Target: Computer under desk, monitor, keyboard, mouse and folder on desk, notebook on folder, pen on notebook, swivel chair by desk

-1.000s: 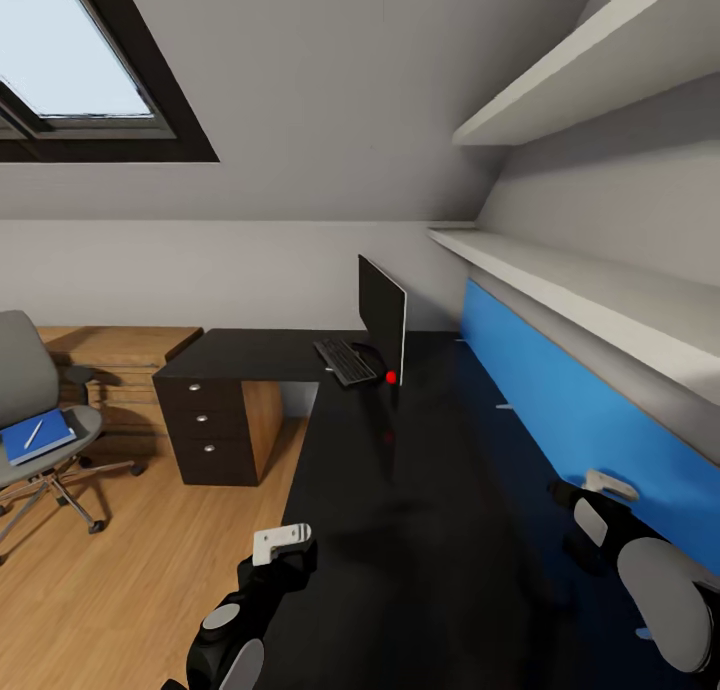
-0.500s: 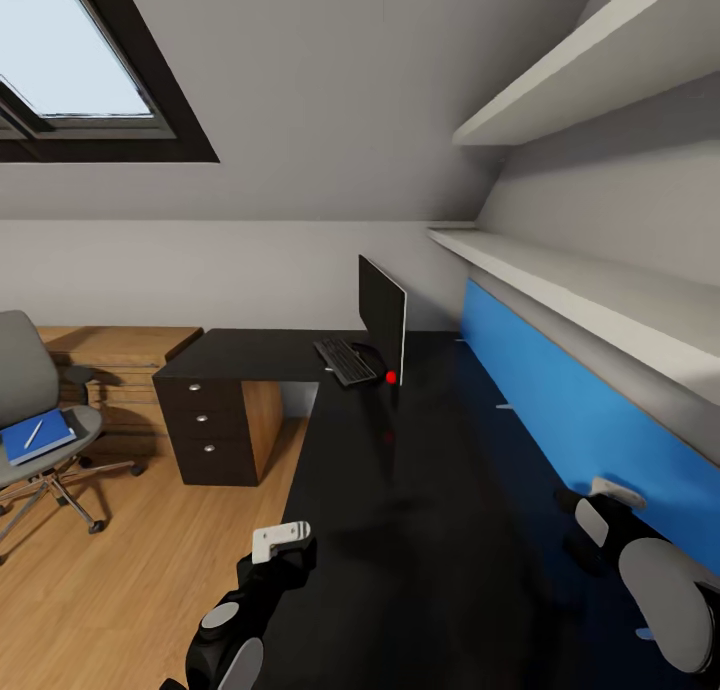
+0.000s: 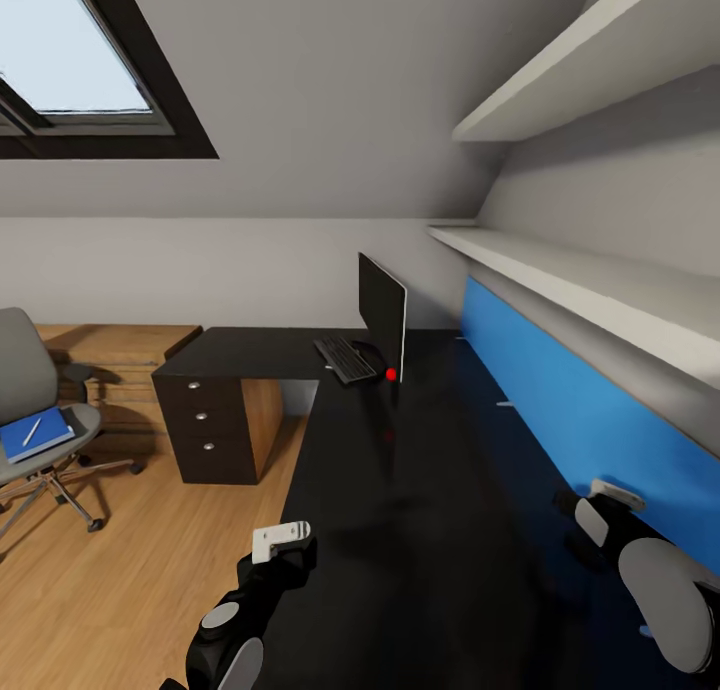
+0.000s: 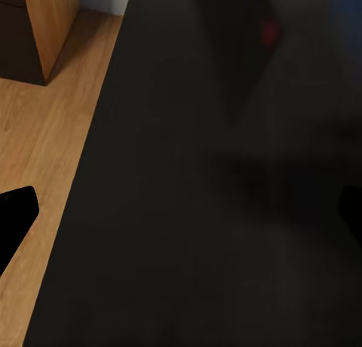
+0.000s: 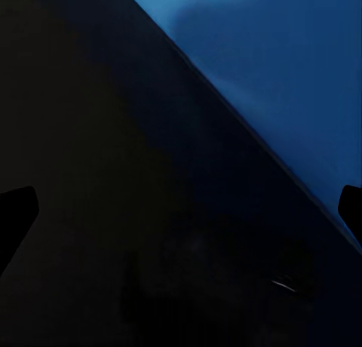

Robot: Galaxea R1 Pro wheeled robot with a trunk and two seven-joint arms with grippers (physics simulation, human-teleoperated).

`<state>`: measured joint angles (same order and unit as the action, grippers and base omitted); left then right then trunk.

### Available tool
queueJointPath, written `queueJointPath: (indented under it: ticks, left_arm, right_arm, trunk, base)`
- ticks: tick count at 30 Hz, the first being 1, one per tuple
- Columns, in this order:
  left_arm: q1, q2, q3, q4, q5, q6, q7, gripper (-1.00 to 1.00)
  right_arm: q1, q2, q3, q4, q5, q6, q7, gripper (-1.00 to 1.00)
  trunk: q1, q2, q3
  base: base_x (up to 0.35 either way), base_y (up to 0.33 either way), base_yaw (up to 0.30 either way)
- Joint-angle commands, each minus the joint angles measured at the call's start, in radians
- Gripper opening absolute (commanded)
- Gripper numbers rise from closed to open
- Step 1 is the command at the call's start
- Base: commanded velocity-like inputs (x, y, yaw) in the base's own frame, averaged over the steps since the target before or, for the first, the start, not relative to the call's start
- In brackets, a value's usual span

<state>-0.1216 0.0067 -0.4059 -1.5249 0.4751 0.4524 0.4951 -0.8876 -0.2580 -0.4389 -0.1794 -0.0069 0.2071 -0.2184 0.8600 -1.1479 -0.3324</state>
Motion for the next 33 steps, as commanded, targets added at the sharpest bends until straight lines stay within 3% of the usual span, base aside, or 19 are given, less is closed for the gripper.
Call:
queueJointPath:
  ticks: [1, 33]
  left_arm:
    - [-0.001, 0.001, -0.002, -0.001, 0.009, 0.002, 0.010, 1.00]
    - [-0.001, 0.000, -0.002, -0.001, 0.008, 0.002, 0.010, 1.00]
  right_arm:
    - [-0.001, 0.000, 0.000, -0.002, -0.001, 0.006, -0.003, 1.00]
    - [-0.001, -0.001, 0.000, -0.003, -0.001, 0.004, -0.003, 1.00]
  trunk:
    - [0.004, -0.008, -0.004]
    - [0.127, -0.232, -0.105]
  base:
    - [0.000, 0.000, 0.000]
    - [0.000, 0.000, 0.000]
